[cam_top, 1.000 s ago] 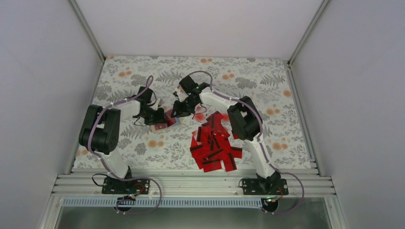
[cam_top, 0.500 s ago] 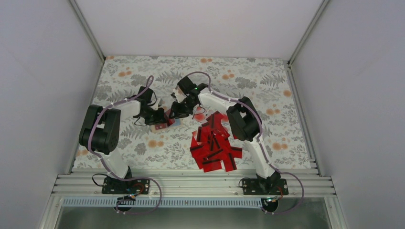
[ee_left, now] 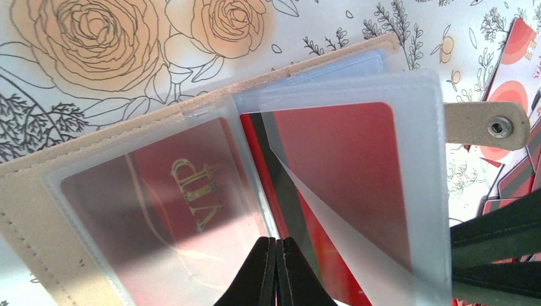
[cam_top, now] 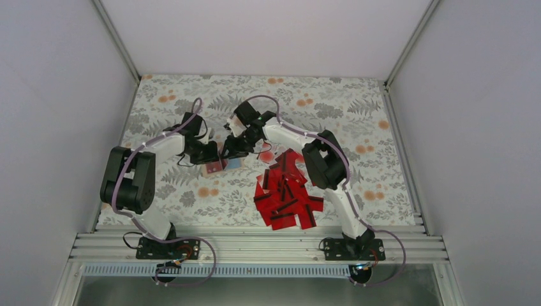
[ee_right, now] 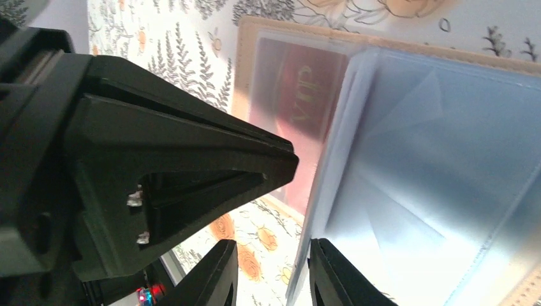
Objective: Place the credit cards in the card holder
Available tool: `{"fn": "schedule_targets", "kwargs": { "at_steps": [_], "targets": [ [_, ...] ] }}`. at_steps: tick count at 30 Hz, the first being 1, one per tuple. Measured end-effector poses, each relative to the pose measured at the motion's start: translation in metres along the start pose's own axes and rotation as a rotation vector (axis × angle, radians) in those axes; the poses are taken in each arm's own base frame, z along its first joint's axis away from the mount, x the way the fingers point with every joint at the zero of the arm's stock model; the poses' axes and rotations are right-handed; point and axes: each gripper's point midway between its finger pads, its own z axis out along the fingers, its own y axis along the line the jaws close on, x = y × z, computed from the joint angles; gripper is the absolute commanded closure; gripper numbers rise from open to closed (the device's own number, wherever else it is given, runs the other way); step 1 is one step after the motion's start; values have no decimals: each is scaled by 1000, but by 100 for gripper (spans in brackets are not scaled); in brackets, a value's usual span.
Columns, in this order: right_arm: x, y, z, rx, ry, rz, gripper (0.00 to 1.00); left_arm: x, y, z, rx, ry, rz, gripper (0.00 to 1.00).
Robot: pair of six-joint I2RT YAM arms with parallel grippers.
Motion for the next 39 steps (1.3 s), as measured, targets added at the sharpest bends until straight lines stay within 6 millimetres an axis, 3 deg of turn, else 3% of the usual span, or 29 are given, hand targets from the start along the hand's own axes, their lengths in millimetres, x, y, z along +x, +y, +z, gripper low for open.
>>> {"fn": "schedule_targets", "kwargs": {
  "at_steps": [7,14,24,29,32,33,35,36,39],
  "targets": [
    [-5,16,-3,-33,-10,-29,68,-3,4,-12,-22,-28,-24,97],
    [-8,33,-2,-83,-11,-60,67,-10,12,-41,-48,-106,-48,97],
    [-7,40,25,-159,34,-64,66,0,41,-88,-138,-217,-116,94],
    [-5,39,35,-180,56,-63,66,1,50,-108,-190,-270,-141,85],
    [-8,44,33,-190,52,-76,66,1,52,-120,-210,-310,-147,72],
    [-10,46,32,-193,47,-85,66,0,52,-124,-211,-325,-145,57],
    [-13,49,29,-192,36,-104,66,-1,51,-131,-215,-352,-141,14],
    [-13,49,29,-187,33,-111,66,-2,50,-134,-215,-364,-136,2],
    [-12,46,23,-147,28,-123,67,-6,47,-143,-211,-399,-129,0]
  ]
}}
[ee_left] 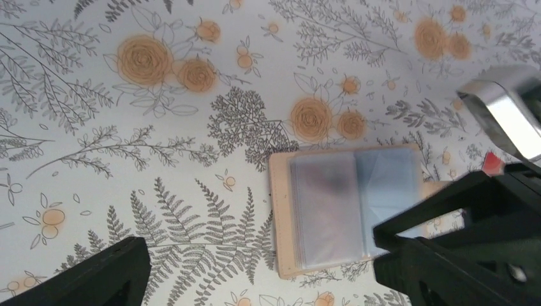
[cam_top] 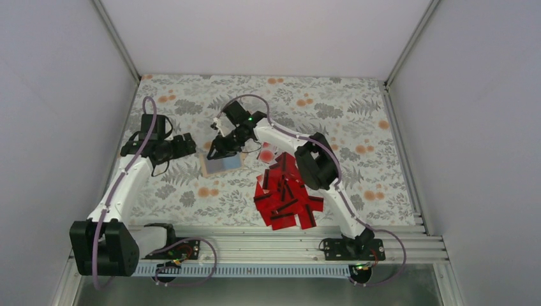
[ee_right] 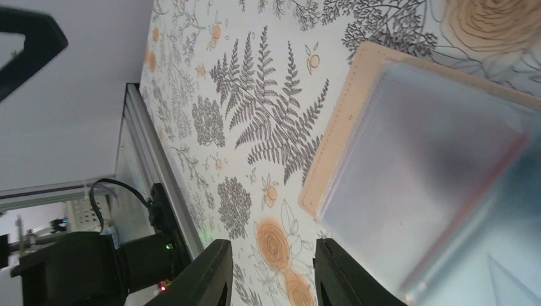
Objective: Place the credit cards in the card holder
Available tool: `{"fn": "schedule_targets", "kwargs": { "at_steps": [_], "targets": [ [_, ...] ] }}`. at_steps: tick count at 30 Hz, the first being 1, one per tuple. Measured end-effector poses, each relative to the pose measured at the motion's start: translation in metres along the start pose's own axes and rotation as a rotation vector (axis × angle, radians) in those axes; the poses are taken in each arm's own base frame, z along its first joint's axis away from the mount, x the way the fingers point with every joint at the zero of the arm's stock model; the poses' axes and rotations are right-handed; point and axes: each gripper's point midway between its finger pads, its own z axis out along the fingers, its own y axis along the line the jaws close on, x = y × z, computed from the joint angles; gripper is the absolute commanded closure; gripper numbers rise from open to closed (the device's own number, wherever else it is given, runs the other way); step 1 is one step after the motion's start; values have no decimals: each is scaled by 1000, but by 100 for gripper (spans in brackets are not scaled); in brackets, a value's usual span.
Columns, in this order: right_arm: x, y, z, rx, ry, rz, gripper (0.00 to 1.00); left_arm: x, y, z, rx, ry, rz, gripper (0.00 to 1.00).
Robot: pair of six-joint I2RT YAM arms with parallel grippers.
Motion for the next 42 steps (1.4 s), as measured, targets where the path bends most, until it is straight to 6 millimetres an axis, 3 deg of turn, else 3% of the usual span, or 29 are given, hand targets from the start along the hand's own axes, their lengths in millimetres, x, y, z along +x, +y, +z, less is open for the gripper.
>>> {"fn": "schedule_targets", "kwargs": {
  "at_steps": [5,9,12,15,20,27,34,39,42],
  "targets": [
    [5,9,-36,85,-48,-48,67,-7,0,-1,10,-23,-29,1],
    [10,23,-89,151,-132,-85,67,-11,-13,-1,85,-30,-24,9],
    [18,23,-134,203,-210,-84,67,-10,-33,-2,159,-28,25,12],
    [33,9,-170,256,-268,-45,66,0,-60,-3,238,-8,108,16],
    [74,-39,-207,342,-306,103,66,28,-116,-6,398,49,257,23],
    [130,-101,-235,409,-332,318,64,79,-176,16,527,215,406,28],
    [184,-148,-251,458,-357,536,61,133,-231,44,559,382,546,28],
    [211,-165,-259,466,-387,633,55,155,-276,51,602,420,629,37],
    [224,-163,-245,402,-361,645,53,168,-294,59,618,448,662,48]
  ]
}}
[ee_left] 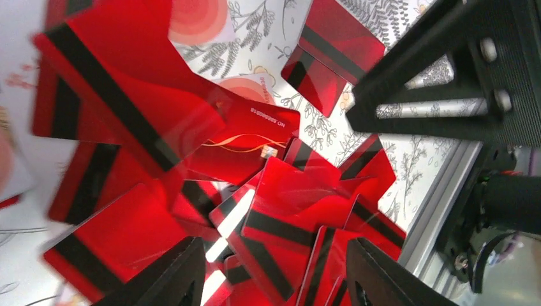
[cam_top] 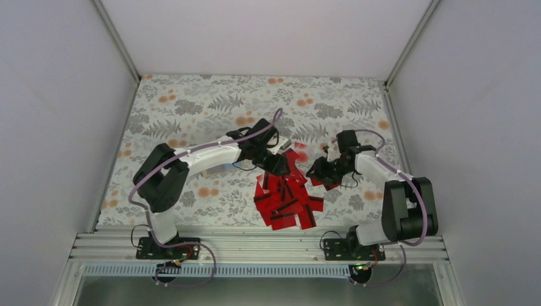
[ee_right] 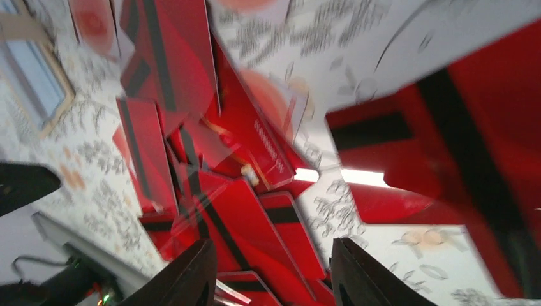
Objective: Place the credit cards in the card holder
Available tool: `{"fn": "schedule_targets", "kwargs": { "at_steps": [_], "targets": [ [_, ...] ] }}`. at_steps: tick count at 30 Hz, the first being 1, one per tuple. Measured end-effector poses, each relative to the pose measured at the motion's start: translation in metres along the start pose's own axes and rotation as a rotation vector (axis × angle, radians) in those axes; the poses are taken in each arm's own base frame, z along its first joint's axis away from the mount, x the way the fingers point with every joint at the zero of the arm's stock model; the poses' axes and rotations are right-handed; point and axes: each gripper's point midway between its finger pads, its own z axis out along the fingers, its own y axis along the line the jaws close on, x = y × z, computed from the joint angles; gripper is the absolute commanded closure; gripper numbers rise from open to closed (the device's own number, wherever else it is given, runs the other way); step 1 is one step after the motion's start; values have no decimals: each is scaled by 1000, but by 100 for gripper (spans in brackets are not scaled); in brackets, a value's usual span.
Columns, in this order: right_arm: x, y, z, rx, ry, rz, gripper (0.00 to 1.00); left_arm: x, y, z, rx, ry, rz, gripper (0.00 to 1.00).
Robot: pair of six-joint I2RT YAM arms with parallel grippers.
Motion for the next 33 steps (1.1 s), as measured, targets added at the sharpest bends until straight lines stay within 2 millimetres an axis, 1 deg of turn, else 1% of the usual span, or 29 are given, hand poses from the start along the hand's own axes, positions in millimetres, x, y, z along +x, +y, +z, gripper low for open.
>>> {"fn": "schedule_targets", "kwargs": {
  "at_steps": [2,4,7,9,11,15,20,22,26,29,33],
  "targets": [
    [14,-1,7,-41,43,8,51,3,-3,12,13,30,5,52],
    [29,-2,14,-77,89,19,50,11,-4,24,25,70,10,54],
    [44,-4,19,-110,133,32,49,24,-4,34,38,123,8,56],
    [49,-3,21,-133,149,36,49,32,-7,38,53,153,9,58],
    [51,-2,22,-147,154,36,47,37,-12,40,70,171,18,61],
    [56,1,24,-182,166,37,47,44,-23,46,104,197,36,70],
    [59,3,25,-209,171,41,47,52,-23,61,115,235,25,79],
    [57,4,25,-217,167,40,47,54,-22,64,112,243,10,81],
    [55,5,25,-222,157,38,47,47,-22,68,110,233,-3,84],
    [54,5,25,-220,153,38,48,40,-21,71,93,218,-9,85],
    [54,4,25,-214,147,36,47,38,-15,71,57,208,-13,85]
  ]
}}
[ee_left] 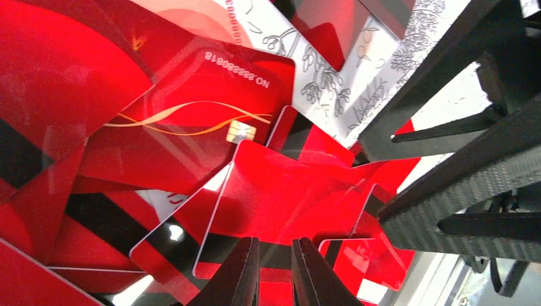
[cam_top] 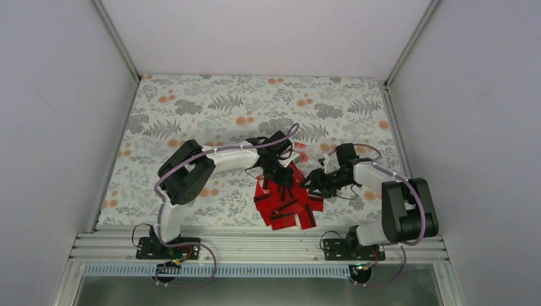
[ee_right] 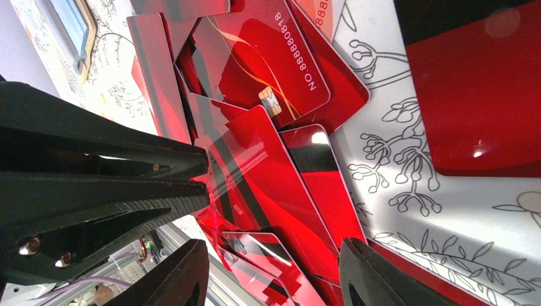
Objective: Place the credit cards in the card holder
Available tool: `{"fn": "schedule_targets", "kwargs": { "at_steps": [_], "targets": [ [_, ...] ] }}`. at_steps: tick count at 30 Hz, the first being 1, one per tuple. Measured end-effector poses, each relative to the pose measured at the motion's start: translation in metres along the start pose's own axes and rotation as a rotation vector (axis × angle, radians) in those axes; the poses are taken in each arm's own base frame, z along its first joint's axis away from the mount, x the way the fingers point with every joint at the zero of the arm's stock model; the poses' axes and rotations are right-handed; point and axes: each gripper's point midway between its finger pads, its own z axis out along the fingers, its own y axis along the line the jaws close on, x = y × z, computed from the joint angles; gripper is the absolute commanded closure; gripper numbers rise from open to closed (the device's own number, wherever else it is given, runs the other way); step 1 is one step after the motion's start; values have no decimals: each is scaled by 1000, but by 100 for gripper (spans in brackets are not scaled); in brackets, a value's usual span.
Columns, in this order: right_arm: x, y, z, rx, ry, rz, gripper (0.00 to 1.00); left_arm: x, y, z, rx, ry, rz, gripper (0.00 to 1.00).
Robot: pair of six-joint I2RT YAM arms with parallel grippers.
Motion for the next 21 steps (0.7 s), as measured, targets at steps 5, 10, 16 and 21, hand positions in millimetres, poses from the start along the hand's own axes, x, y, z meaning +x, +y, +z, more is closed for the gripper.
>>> {"fn": "schedule_targets", "kwargs": {
  "at_steps": [5,10,16,21],
  "targets": [
    [0,-1,0,8,-4,0,47,0,7,0,-42,-5,-10,85],
    [0,-1,0,8,-3,0,47,2,14,5,-67,2,-23,85],
    [1,-4,3,12,14,12,46,1,15,10,-61,-1,-24,86],
    [6,-5,9,9,47,23,46,1,15,11,-64,-2,-27,86]
  ]
}}
